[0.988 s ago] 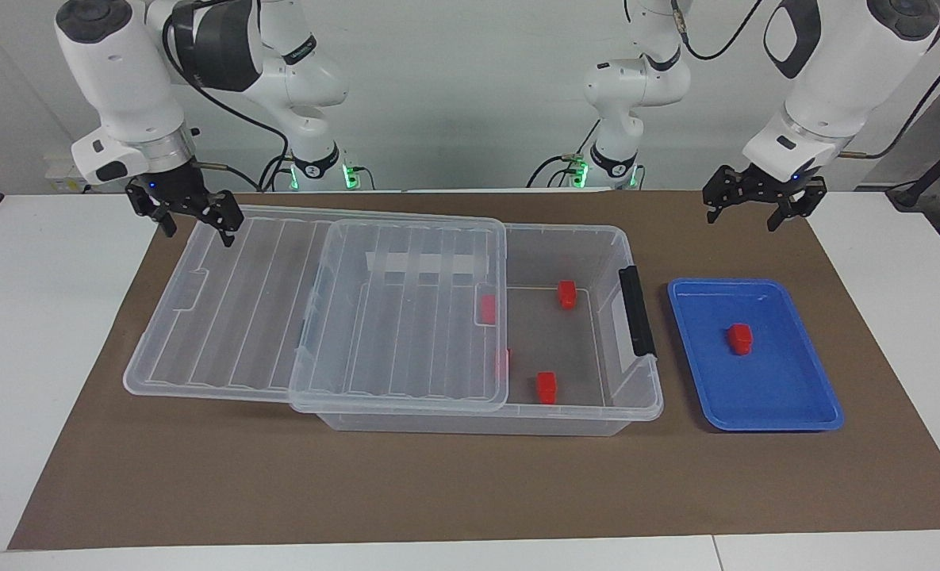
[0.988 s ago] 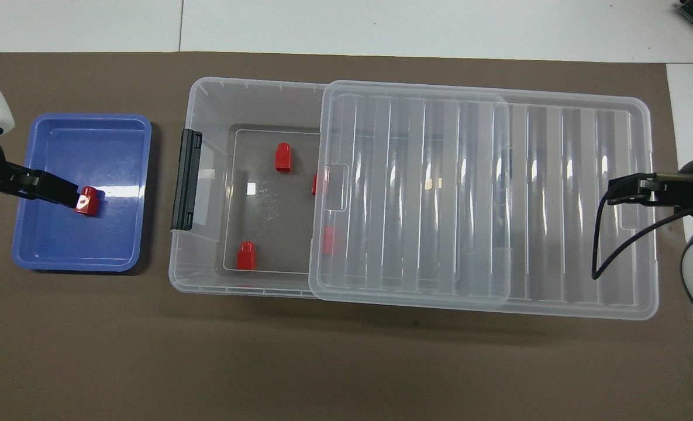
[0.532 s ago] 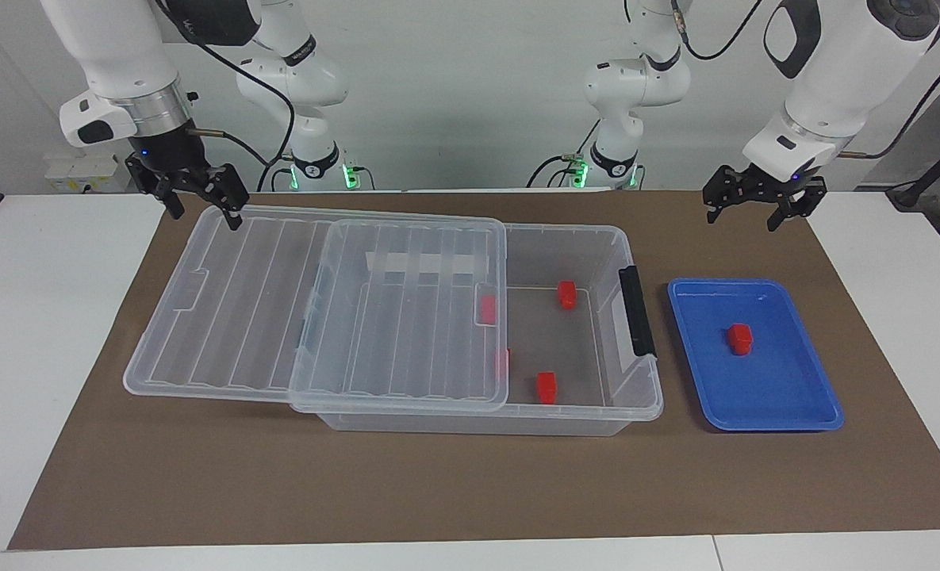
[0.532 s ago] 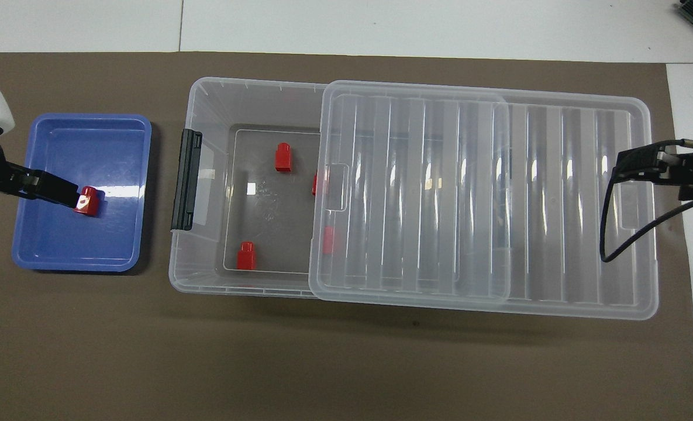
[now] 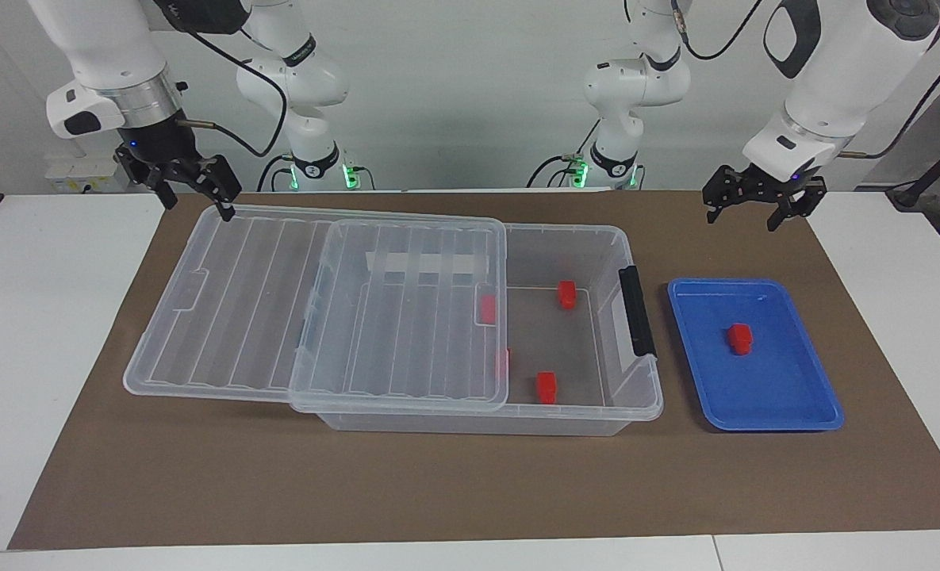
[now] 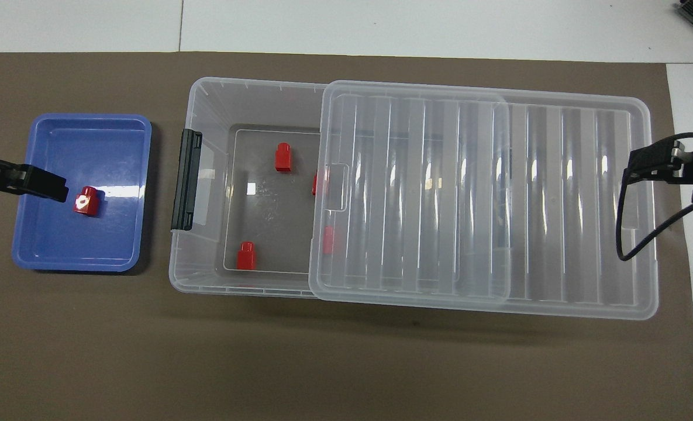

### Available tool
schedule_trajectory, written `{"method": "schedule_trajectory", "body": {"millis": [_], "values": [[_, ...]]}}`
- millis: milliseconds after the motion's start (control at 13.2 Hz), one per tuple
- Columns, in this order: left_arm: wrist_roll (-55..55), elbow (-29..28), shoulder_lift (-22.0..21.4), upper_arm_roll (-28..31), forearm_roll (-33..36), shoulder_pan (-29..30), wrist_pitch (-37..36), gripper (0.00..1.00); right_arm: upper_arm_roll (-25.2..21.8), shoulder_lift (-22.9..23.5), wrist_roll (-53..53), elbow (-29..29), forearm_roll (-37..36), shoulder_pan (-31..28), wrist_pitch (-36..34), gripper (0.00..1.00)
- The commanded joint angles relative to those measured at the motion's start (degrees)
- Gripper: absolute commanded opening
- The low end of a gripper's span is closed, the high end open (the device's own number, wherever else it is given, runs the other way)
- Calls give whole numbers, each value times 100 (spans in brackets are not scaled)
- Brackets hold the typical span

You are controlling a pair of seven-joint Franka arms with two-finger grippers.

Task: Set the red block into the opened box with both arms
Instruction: 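Lower the left gripper onto the red block in the blue tray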

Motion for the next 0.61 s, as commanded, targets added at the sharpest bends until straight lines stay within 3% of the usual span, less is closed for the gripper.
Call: {"method": "schedule_trajectory", "body": {"millis": [0, 380, 532], "values": [[-80, -1019, -265, -11, 68, 275, 1284, 100, 36, 42, 12, 81, 7, 9, -325, 100], [-36, -2531, 315, -11, 68, 723, 4140, 100, 36, -169, 12, -263, 42, 0, -317, 100], [-9, -2902, 629, -20, 68, 900, 4942, 100, 36, -169, 12, -263, 51, 0, -308, 100]]}}
